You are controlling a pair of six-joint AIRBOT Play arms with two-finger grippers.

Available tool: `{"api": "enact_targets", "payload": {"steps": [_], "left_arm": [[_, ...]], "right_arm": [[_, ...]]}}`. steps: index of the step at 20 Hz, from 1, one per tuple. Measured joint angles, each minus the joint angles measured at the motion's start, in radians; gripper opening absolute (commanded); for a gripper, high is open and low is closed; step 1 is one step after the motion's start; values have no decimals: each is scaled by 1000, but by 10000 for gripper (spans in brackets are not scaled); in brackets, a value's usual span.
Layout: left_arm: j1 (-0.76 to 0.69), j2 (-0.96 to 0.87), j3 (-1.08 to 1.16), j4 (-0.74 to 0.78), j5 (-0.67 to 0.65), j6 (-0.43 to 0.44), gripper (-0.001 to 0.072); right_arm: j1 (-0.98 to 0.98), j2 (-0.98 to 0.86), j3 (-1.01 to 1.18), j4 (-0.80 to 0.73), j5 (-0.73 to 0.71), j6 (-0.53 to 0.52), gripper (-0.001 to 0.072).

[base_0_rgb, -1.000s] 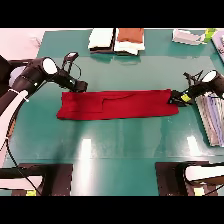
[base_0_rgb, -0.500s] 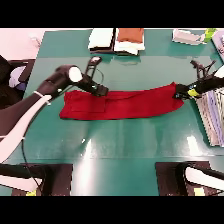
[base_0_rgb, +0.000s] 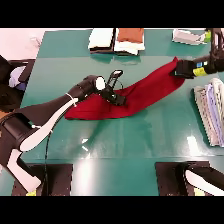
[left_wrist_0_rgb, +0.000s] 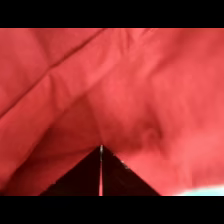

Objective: Fold the shirts.

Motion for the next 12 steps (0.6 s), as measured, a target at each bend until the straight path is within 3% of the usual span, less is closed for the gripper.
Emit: {"api": "enact_targets", "payload": {"steps": [6, 12], "left_arm": [[21, -13, 6, -27, -12, 2, 24], [194, 176, 6, 97, -78, 2, 25]], "right_arm": [[152, -109, 190, 6, 16, 52, 14], [316, -258, 339, 11, -5, 85, 15]]}}
